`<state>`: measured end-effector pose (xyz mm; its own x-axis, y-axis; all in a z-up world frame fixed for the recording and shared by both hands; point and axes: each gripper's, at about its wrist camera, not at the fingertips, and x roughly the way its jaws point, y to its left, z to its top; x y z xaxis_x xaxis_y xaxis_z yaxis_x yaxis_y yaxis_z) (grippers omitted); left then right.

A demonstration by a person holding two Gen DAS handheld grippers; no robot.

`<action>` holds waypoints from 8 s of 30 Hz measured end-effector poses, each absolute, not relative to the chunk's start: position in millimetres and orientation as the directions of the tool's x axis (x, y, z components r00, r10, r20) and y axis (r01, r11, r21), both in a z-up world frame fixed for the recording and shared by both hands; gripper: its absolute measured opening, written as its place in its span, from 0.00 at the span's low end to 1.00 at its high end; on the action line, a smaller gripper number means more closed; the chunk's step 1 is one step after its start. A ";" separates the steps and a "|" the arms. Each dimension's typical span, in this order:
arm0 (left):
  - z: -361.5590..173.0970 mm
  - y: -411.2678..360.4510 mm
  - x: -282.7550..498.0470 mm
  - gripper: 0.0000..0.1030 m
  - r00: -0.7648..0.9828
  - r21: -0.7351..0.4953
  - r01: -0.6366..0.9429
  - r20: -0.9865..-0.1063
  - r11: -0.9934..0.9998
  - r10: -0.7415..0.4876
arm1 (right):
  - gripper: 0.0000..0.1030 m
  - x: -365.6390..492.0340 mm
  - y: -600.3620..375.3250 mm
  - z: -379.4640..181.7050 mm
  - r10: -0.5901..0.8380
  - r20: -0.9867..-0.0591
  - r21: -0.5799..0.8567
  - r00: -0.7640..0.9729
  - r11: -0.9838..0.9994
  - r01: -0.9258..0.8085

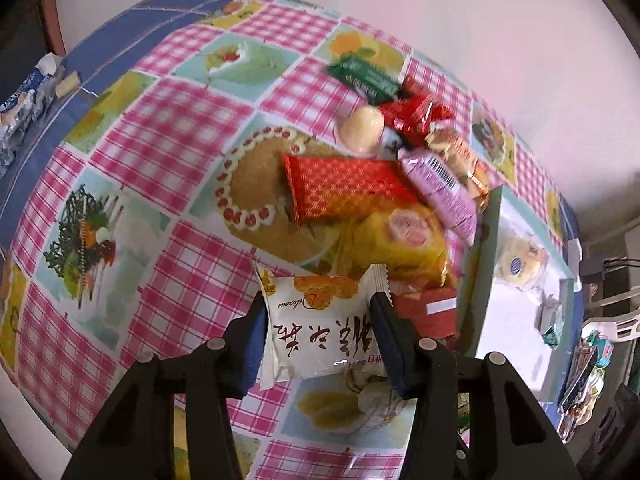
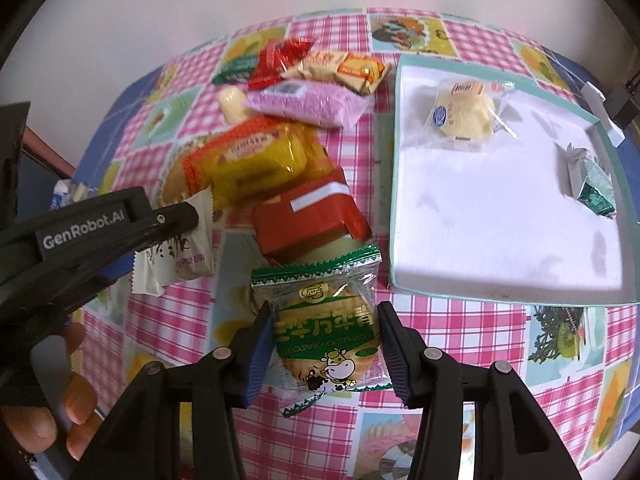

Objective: Organize snacks
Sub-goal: 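Place both packs into the white tray and open both tools, then move both tools back to the snack pile, then grasp the red box with the right tool and lift it, then grasp the yellow soft-bread pack with left tool while right tool carries red box toward tray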

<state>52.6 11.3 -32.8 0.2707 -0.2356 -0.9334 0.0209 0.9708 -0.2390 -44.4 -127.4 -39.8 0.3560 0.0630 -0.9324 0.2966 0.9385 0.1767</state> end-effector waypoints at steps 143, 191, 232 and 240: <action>-74.6 38.4 112.2 0.99 0.178 -0.120 -0.075 -0.978 0.990 -0.106 | 0.73 48.9 -96.2 -86.6 0.013 -0.964 0.059 0.267 0.984 0.166; -40.4 -33.4 123.5 0.98 0.199 -0.204 0.027 -0.958 0.979 -0.205 | 0.63 14.1 -158.2 -10.7 -0.034 -0.915 0.091 0.401 0.953 0.288; -1.4 -88.4 88.4 0.73 0.249 -0.293 0.240 -0.903 0.926 -0.350 | 0.63 -10.7 -251.4 0.2 -0.046 -0.893 0.221 0.448 0.822 0.525; 2.9 -143.5 65.2 0.73 0.245 -0.260 0.387 -0.896 0.885 -0.370 | 0.63 -32.5 -304.1 -3.2 -0.076 -0.890 0.263 0.449 0.721 0.642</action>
